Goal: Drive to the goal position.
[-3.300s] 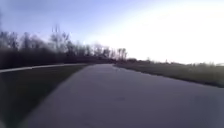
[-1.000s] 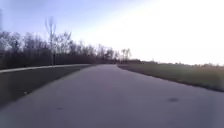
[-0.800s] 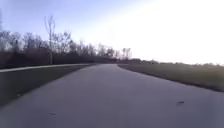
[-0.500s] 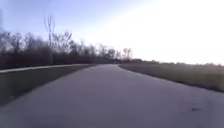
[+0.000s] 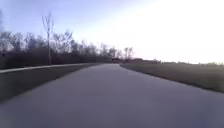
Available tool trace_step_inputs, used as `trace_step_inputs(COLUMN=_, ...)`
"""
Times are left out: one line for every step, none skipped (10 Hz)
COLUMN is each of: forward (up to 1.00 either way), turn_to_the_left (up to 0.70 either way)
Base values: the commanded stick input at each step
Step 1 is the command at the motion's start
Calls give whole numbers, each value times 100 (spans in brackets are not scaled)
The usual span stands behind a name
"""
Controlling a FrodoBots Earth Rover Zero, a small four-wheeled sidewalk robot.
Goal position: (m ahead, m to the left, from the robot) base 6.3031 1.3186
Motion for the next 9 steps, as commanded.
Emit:
trace_step_inputs(forward=100, turn_to_the_left=1)
trace_step_inputs(forward=100, turn_to_the_left=1)
trace_step_inputs(forward=100, turn_to_the_left=1)
trace_step_inputs(forward=100, turn_to_the_left=1)
trace_step_inputs(forward=100, turn_to_the_left=1)
trace_step_inputs(forward=100, turn_to_the_left=1)
trace_step_inputs(forward=100, turn_to_the_left=1)
trace_step_inputs(forward=100, turn_to_the_left=1)
trace_step_inputs(forward=100, turn_to_the_left=1)
